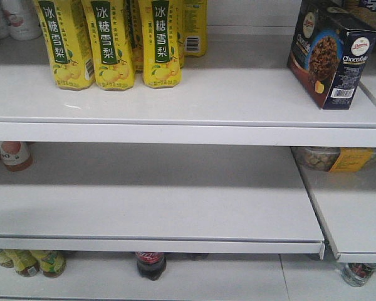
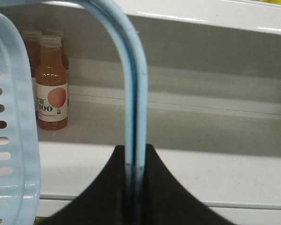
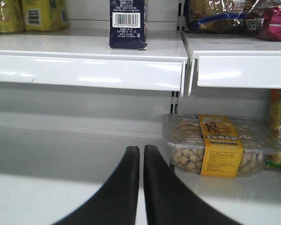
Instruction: Left arm holds basket, right arm returns cookies
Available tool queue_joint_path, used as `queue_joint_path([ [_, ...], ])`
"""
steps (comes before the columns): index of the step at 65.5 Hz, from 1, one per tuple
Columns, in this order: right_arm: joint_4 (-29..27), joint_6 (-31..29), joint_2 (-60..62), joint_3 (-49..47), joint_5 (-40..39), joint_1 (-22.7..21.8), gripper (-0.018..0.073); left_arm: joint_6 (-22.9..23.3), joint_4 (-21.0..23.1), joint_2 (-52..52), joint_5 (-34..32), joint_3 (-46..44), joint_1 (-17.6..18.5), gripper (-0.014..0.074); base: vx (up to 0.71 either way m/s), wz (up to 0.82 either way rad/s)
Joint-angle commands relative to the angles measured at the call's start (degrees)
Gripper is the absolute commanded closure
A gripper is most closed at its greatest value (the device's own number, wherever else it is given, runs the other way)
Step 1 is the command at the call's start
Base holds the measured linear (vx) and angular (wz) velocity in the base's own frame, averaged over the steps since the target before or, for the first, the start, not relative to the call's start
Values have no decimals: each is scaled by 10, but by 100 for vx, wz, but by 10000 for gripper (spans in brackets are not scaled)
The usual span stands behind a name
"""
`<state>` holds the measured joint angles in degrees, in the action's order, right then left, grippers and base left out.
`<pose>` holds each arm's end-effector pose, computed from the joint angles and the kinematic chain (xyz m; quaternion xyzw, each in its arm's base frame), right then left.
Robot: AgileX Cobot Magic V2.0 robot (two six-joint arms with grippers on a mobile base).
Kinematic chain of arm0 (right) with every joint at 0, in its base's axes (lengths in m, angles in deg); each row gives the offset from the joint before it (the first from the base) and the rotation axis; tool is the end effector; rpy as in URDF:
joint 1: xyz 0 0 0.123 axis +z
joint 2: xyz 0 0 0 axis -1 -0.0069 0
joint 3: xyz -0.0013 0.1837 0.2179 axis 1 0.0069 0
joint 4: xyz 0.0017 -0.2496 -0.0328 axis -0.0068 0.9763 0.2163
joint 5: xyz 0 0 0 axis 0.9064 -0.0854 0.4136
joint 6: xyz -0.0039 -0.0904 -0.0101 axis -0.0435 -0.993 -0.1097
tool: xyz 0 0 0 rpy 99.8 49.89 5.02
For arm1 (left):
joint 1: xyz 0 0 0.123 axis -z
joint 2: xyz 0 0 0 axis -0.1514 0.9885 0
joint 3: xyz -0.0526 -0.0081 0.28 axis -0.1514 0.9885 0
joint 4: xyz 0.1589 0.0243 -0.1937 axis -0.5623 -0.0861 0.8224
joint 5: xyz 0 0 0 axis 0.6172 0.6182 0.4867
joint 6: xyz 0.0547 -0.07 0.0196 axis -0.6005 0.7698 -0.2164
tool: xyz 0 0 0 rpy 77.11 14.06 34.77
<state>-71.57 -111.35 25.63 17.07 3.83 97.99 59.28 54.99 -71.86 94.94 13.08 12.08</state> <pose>0.0823 0.0074 0.2379 -0.0335 0.7322 0.0332 0.6794 0.0566 -0.0023 0.1857 -0.0460 0.7465 -0.0718 0.6599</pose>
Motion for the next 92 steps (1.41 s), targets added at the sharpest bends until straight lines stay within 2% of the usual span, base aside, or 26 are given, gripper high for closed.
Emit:
queue_joint_path([
  [1,21,-1,-4,-16,13,-4,570,-8,-11,-11,-56,-17,0,599,0,0],
  [5,83,36,-4,-16,23,-4,570,-8,-11,-11,-56,-17,0,599,0,0],
  [9,190,110,-4,-16,25,-4,570,-8,-11,-11,-56,-17,0,599,0,0],
  [18,450,423,-4,-16,-2,-4,570,-8,-11,-11,-56,-17,0,599,0,0],
  [27,722,679,-4,-16,-4,-4,570,-8,-11,-11,-56,-17,0,599,0,0],
  [32,837,793,-4,-16,7,-5,570,-8,-11,-11,-56,-17,0,599,0,0],
  [34,870,842,-4,-13,9,-5,570,-8,-11,-11,-56,-17,0,599,0,0],
  [38,924,902,-2,1,-1,-9,570,-8,-11,-11,-56,-17,0,599,0,0],
  [46,943,980,40,50,-31,-58,570,-8,-11,-10,-56,-17,0,599,0,0],
  [54,944,982,94,91,-40,-92,570,-8,-11,-10,-56,-17,0,599,0,0],
  [67,970,980,180,102,35,-96,570,-8,-11,-10,-56,-17,0,599,0,0],
  [77,998,980,179,102,35,-96,570,-8,-11,-10,-56,-17,0,599,0,0],
  [92,998,980,179,102,35,-96,570,-8,-11,-10,-56,-17,0,599,0,0],
])
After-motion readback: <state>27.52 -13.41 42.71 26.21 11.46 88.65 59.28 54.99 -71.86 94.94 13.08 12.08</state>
